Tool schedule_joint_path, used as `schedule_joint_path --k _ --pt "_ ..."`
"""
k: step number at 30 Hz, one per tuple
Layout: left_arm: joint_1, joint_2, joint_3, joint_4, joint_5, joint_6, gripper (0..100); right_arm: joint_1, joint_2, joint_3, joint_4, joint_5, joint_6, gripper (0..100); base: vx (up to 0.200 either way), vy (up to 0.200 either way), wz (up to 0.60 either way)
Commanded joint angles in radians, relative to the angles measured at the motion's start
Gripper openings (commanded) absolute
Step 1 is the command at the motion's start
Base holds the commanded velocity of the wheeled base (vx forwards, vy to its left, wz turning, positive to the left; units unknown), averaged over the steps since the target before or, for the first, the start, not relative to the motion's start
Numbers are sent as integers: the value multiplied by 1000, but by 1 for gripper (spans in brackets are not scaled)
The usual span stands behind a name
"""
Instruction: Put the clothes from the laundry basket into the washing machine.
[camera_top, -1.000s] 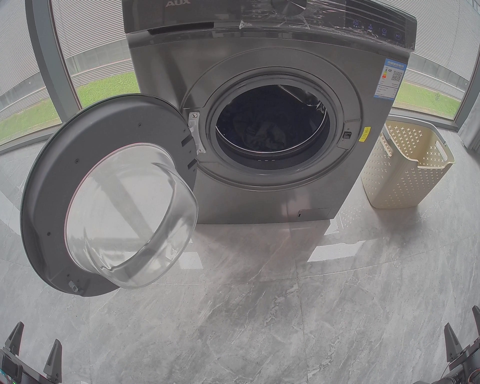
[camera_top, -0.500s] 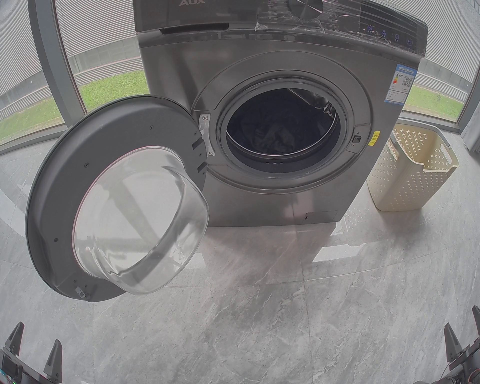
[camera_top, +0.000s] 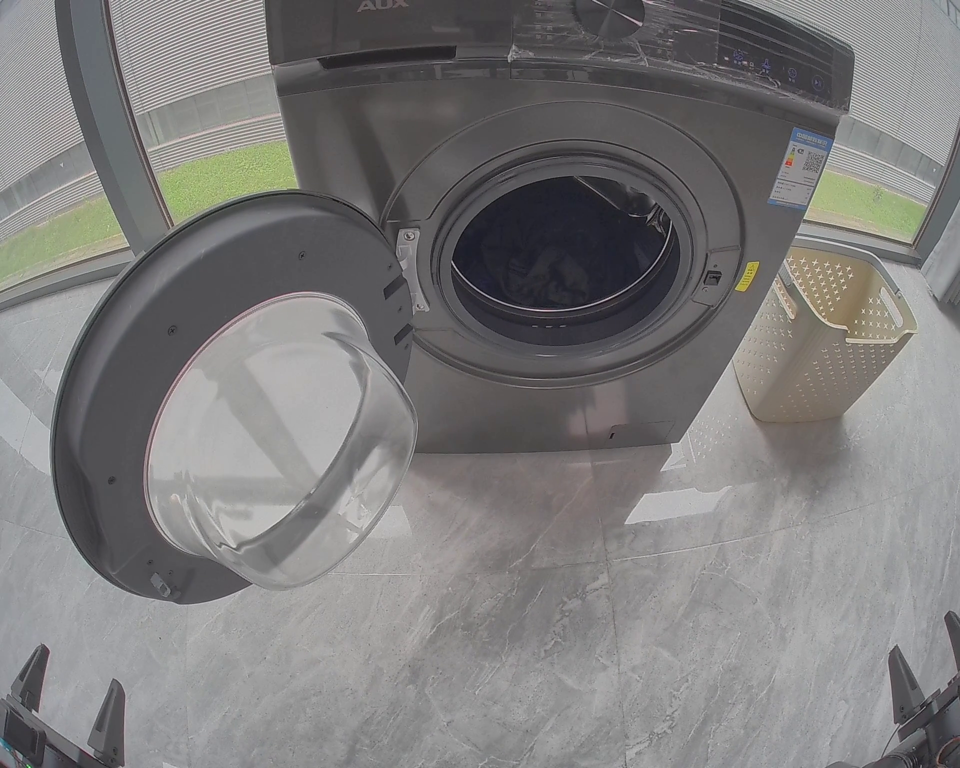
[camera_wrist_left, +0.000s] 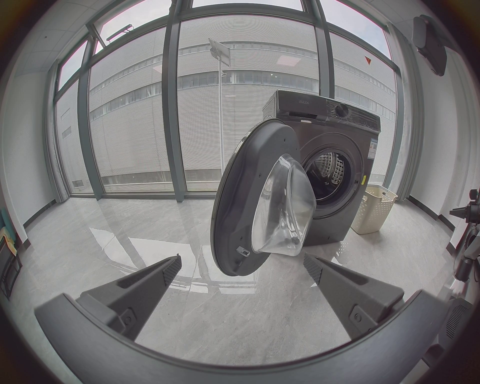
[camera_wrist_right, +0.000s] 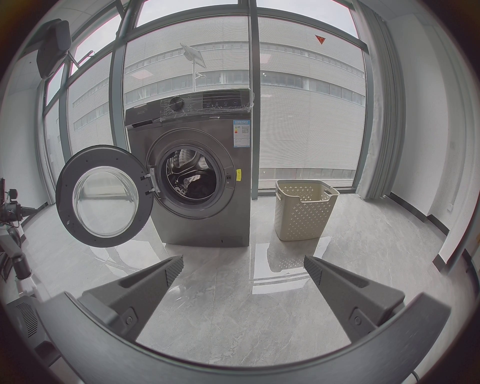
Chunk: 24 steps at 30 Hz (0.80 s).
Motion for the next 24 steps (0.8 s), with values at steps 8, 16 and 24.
schedule_joint_path --k 8,16,24 --pt "0 -10 16 0 -1 -4 100 1 -15 18 -1 0 1 100 0 0 225" --pt "0 -10 16 0 -1 -4 100 1 -15 18 -1 0 1 100 0 0 0" --pt "0 -10 16 0 -1 -4 100 1 -15 18 -1 0 1 100 0 0 0"
